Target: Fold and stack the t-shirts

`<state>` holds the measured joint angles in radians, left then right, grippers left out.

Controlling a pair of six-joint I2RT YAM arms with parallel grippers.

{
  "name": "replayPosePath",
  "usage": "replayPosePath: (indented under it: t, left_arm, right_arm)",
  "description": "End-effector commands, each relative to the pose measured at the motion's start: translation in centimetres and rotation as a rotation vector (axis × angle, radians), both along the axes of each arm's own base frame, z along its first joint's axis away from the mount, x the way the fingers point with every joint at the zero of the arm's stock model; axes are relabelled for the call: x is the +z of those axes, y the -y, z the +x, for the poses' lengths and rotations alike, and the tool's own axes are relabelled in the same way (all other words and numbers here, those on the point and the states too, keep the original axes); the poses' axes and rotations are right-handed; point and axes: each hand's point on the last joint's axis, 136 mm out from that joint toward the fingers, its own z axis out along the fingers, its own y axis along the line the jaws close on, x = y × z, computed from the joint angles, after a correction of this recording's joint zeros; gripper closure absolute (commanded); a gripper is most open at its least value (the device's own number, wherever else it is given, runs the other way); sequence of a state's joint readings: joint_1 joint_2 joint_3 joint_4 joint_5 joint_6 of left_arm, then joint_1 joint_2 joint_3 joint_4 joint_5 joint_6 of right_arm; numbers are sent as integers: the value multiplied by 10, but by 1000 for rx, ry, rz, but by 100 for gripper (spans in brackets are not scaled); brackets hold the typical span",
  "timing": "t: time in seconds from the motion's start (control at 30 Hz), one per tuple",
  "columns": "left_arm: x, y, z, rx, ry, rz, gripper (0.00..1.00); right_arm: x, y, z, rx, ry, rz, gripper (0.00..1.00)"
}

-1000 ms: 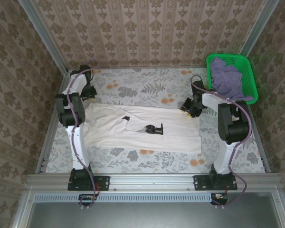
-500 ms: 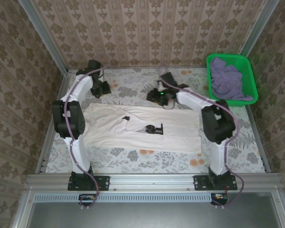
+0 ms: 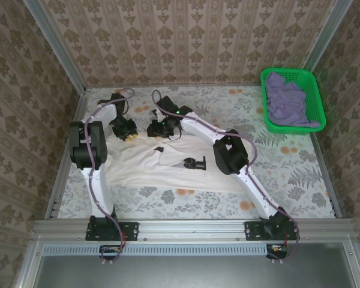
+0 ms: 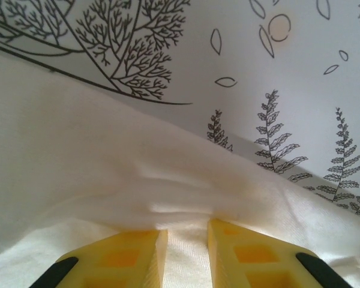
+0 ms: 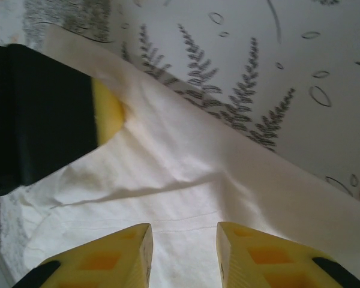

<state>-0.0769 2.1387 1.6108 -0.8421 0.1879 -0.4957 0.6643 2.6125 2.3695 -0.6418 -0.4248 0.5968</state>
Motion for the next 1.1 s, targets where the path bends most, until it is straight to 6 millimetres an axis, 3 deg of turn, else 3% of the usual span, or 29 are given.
replayPosePath:
  t: [0.0, 0.2, 0.4, 0.57, 1.07]
  left_arm:
    - [-14, -9, -9, 41, -50, 7, 74]
    - [-18, -8, -8, 54, -62, -18, 74]
    - [-17, -6, -6, 64, -62, -37, 73]
    - [-19, -4, -6, 65, -66, -46, 73]
    - [-22, -1, -3, 57, -67, -55, 72]
  right_arm:
    - [-12, 16, 5, -27, -7, -74, 65]
    - [-18, 11, 11, -27, -6, -70, 65]
    - [-20, -2, 4, 9, -40, -44, 66]
    - [-24, -1, 0, 13, -54, -59, 67]
    - [-17, -8, -11, 58, -70, -35, 76]
